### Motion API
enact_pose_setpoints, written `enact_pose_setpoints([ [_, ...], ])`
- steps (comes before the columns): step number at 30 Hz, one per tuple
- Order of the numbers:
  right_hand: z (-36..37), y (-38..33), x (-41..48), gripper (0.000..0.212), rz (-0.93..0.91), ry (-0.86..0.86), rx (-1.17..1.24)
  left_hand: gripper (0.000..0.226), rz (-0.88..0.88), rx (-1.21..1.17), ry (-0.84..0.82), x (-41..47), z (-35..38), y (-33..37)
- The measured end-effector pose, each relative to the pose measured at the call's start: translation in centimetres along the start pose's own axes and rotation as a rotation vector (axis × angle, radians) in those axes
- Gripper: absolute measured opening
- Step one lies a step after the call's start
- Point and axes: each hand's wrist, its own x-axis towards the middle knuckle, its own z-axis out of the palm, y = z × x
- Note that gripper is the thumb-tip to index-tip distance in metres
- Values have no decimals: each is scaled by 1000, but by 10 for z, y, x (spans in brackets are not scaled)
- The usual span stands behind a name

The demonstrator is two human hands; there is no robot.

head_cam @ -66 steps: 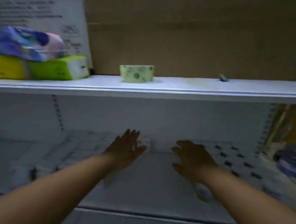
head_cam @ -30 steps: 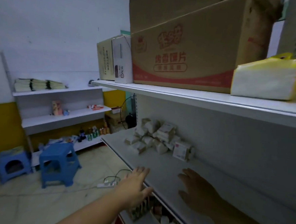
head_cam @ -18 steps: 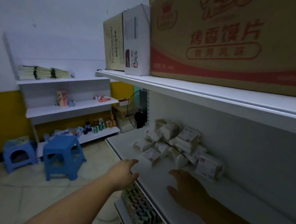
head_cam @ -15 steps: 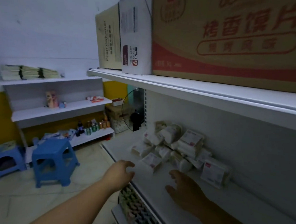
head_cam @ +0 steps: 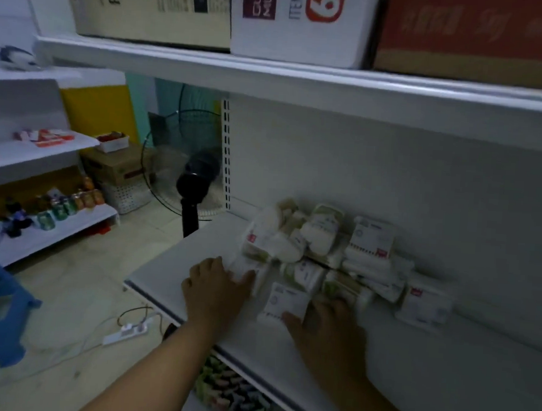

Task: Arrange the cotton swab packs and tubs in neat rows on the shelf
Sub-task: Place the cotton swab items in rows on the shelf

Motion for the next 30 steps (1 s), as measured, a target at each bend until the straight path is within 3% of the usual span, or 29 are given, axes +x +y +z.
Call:
enact_pose_setpoints([
  [3,2,5,2,51,-29,17,83,56,92,-20,31,0,6,-7],
  [6,1,6,0,36,-49,53,145,56,156,-187,41,-3,1,-11],
  [10,1,8,-4,39,-64,107,259,54,173,-460,-44,-11,-8,-6],
  [16,-15,13,-24,19,55,17,560,51,214,-691,-89,-35,-20,1],
  [19,-39,29,-50,27,154,10,815,55,89,-965,-126,-66,-24,12],
  [23,-86,78,-94,65,238,64,1203,55,29,-1180,-181,-119,-21,52],
  [27,-138,145,-158,46,211,125,1371,55,154,-1272,-365,-191,-10,117],
  [30,-170,205,-215,36,229,268,1437,48,267,-1299,-468,-265,2,171],
])
